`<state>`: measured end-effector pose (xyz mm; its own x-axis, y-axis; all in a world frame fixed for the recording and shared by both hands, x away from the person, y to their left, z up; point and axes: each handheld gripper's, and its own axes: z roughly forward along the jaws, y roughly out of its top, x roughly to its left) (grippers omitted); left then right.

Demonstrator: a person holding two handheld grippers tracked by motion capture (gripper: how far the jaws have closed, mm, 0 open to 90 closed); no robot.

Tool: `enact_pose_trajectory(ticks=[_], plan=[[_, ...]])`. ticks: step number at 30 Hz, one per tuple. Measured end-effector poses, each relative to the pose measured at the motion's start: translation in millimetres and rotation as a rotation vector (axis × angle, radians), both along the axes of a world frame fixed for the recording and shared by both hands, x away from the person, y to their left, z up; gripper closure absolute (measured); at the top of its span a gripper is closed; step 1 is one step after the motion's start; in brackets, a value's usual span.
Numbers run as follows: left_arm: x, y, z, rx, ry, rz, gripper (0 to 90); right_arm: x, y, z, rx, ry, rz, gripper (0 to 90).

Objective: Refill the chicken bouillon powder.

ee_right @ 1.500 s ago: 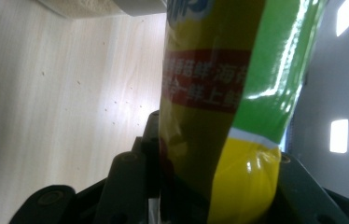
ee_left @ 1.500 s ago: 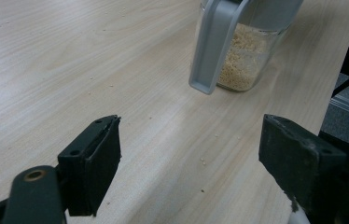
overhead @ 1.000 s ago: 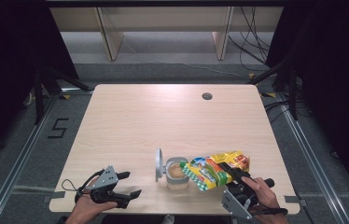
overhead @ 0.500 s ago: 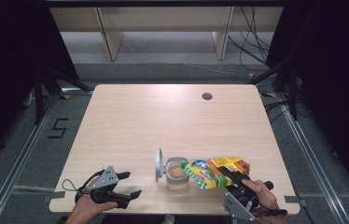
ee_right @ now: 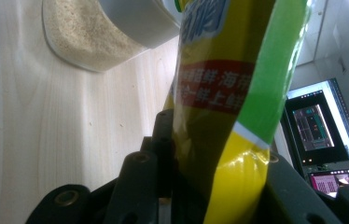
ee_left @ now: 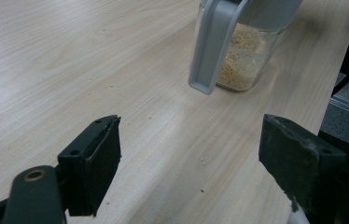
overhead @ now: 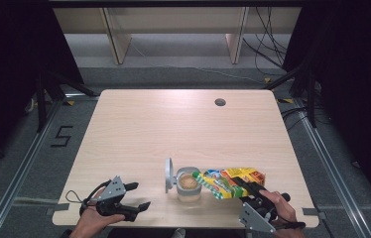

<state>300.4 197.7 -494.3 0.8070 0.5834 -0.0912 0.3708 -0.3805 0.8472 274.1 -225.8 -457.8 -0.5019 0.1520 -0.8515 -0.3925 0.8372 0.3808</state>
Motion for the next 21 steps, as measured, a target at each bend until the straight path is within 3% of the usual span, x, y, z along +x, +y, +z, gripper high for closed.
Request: enact_pose_trajectory(ticks=[1, 2, 4, 10, 13, 15, 17, 18, 21], plan=[[0.1, 0.0, 0.0, 0.001, 0.001, -0.001, 20.4, 0.1, -0.6, 1.5, 0.000, -0.011, -0.001, 72.4], [0.0, 0.0, -0.1, 0.001, 0.001, -0.001, 20.4, -0.4, -1.0, -0.6, 0.035, 0.022, -0.013, 72.4], [-0.1, 0.0, 0.1, 0.000, -0.001, 0.000, 20.4, 1.6, -2.1, 2.7, 0.021, -0.005, 0.007, 72.5], [-0.2, 0.1, 0.2, 0.001, -0.001, 0.000, 20.4, 2.5, -3.1, 2.4, 0.054, 0.014, 0.015, 72.6], [0.1, 0.4, 0.2, 0.003, -0.002, 0.000, 20.4, 2.2, -4.7, 1.4, 0.119, 0.064, 0.013, 73.1], [0.0, 0.4, 0.3, 0.003, -0.003, 0.000, 20.4, 1.4, -5.2, 0.9, 0.136, 0.074, 0.003, 73.1], [-0.2, 0.2, 0.3, 0.001, -0.002, 0.001, 20.4, 3.1, -5.1, 2.2, 0.125, 0.066, 0.027, 73.2], [-0.2, 0.0, 0.2, 0.002, -0.001, 0.000, 20.4, 2.7, -5.2, 0.9, 0.153, 0.091, 0.021, 73.2], [-0.2, 0.0, 0.1, 0.003, -0.001, -0.001, 20.4, 3.5, -5.2, 1.3, 0.161, 0.096, 0.019, 73.4]])
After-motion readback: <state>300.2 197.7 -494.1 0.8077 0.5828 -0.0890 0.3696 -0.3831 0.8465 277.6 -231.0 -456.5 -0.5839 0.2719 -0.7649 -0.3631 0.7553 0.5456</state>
